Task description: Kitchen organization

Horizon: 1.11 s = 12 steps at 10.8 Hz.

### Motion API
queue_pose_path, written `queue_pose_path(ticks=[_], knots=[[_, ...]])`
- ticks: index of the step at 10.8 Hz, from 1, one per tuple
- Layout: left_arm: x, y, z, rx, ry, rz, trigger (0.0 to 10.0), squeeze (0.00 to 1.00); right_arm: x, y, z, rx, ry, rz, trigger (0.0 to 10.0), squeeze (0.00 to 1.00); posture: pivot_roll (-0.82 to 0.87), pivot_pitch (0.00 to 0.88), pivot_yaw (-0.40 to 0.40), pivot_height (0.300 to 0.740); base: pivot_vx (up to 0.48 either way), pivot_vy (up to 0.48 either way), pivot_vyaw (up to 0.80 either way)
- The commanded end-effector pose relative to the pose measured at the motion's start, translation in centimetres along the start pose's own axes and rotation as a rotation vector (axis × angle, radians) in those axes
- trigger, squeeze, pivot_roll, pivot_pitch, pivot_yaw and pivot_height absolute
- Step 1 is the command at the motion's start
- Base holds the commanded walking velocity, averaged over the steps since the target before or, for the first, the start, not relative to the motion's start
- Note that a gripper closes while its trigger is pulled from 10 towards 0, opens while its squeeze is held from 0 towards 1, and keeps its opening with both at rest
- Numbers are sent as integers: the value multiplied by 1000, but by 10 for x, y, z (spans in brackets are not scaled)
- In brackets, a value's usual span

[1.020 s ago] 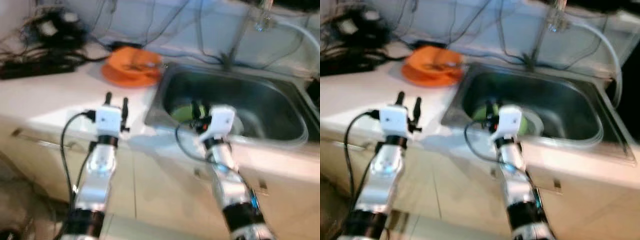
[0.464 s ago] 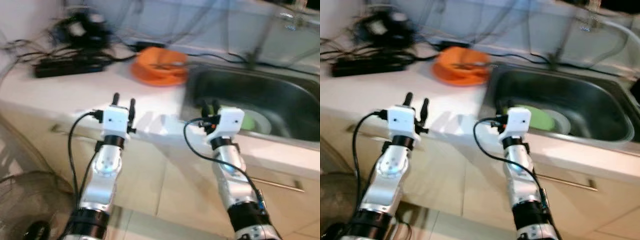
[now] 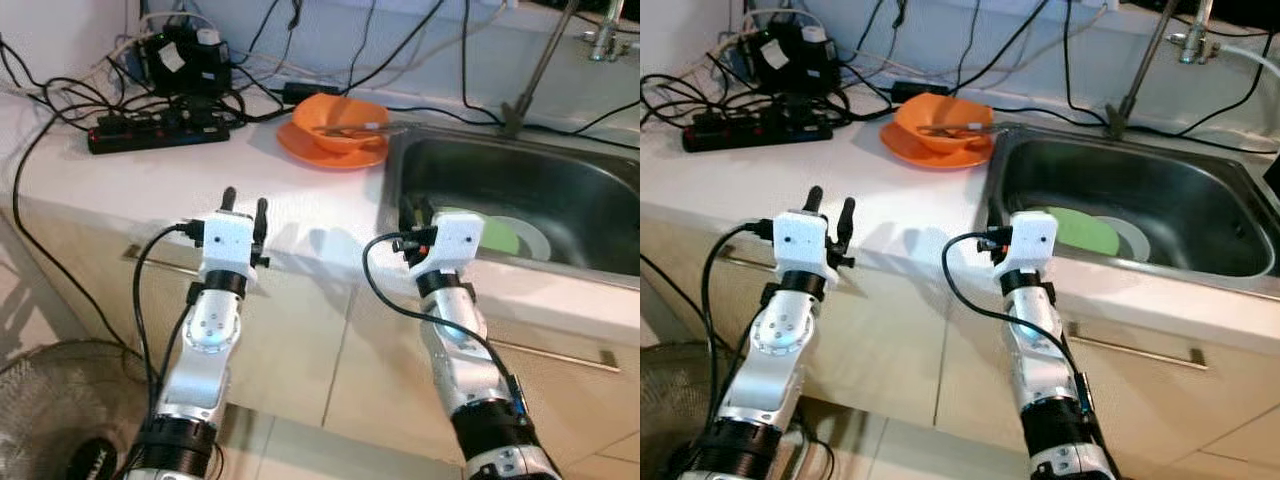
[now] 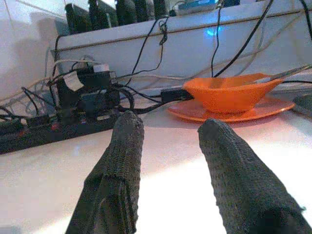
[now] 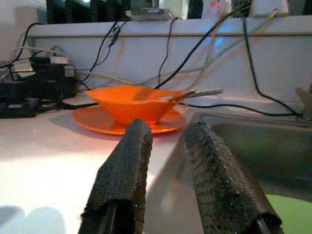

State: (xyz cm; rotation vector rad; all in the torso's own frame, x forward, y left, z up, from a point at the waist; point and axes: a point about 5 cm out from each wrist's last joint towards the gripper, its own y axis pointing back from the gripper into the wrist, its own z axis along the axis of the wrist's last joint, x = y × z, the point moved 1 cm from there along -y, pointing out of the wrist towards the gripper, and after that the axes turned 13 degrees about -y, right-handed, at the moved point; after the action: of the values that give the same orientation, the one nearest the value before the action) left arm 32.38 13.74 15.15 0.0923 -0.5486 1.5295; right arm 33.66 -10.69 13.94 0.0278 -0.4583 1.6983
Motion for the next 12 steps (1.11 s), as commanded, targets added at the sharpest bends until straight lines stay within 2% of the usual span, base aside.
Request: queue_pose_path(ticks=[1, 3, 5, 11, 12], knots=[[1, -3, 4, -12, 2, 4, 10000, 0, -2, 0, -2, 9, 5, -5, 10000, 0, 217, 0, -21, 740, 0, 0, 0], [-1, -4, 4, -3, 10, -6, 10000, 0, -2, 0, -2, 8, 2, -11, 10000, 0, 217, 0, -18, 740, 0, 144, 0], [0, -4, 3, 1, 8, -3, 10000, 0, -2, 1, -2, 9, -2, -13, 10000, 0, 220, 0, -16, 740, 0, 480, 0], [2, -6, 6, 6, 23, 16, 10000, 0, 1, 0, -4, 21, 13, 9, 10000, 0, 222, 0, -16, 740, 0, 0, 0], [2, -6, 6, 3, 27, 18, 10000, 0, 3, 0, -3, 20, 21, 26, 10000, 0, 225, 0, -19, 740, 442, 0, 0]])
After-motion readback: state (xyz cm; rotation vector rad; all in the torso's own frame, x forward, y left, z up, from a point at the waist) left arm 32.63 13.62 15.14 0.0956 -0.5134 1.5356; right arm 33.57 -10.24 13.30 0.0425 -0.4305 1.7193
